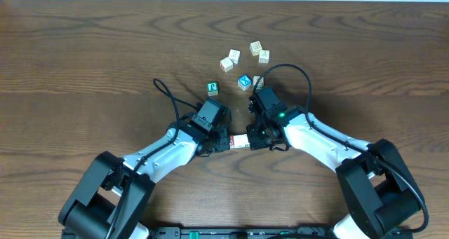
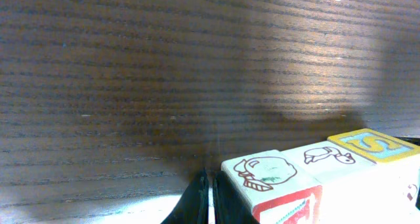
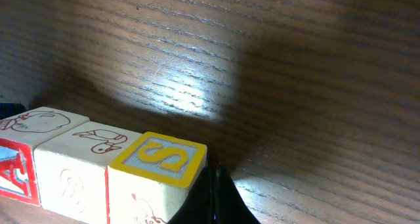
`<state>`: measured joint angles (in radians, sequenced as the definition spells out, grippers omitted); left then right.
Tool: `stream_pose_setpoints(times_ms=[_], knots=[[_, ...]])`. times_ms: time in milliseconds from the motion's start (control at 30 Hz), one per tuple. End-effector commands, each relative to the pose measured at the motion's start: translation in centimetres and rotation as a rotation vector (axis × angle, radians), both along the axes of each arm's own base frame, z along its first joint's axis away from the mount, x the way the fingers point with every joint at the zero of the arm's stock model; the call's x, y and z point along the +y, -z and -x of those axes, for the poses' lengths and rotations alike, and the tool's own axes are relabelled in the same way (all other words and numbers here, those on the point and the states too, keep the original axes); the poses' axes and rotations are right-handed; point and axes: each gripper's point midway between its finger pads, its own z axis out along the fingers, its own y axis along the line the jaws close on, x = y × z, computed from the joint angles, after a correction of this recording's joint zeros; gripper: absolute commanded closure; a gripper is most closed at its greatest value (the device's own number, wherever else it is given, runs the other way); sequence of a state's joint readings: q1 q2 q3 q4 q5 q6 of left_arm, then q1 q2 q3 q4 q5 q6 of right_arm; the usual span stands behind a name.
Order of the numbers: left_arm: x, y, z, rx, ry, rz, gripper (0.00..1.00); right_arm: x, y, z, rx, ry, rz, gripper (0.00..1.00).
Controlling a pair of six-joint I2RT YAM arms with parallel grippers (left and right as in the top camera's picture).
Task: Lift 3 blocks
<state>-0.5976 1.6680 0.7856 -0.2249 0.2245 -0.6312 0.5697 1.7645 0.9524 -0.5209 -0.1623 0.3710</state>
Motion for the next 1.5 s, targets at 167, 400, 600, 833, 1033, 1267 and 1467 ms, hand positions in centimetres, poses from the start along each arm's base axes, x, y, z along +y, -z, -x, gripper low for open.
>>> stream_pose_setpoints(times_ms=[167, 400, 600, 833, 1033, 1267, 1467], knots=[[-3.3, -0.8, 1.8, 0.06, 0.09, 0.134, 0.92, 6.0, -1.8, 4.1, 0.123, -0.164, -0.24, 0.99], [-3.3, -0.8, 1.8, 0.06, 0.09, 0.134, 0.92, 6.1, -1.8, 4.1, 0.125, -0.164, -0.243, 0.99], [-3.3, -1.0, 1.7, 0.054, 0.091, 0.137, 0.93, 6.2, -1.9, 4.3, 0.132, -0.166, -0.252, 0.99], [-3.3, -1.1, 1.7, 0.051, 0.091, 0.14, 0.92, 6.3, -1.9, 4.3, 0.147, -0.138, -0.256, 0.99], [-3.3, -1.1, 1.7, 0.05, 0.091, 0.139, 0.93, 6.5, -1.9, 4.4, 0.151, -0.127, -0.258, 0.99], [-3.3, -1.1, 1.7, 0.05, 0.091, 0.139, 0.93, 6.7, -1.8, 4.4, 0.137, -0.124, -0.241, 0.99], [-3.3, -1.1, 1.7, 0.05, 0.093, 0.139, 0.93, 7.1, -1.9, 4.5, 0.126, -0.137, -0.245, 0.99]])
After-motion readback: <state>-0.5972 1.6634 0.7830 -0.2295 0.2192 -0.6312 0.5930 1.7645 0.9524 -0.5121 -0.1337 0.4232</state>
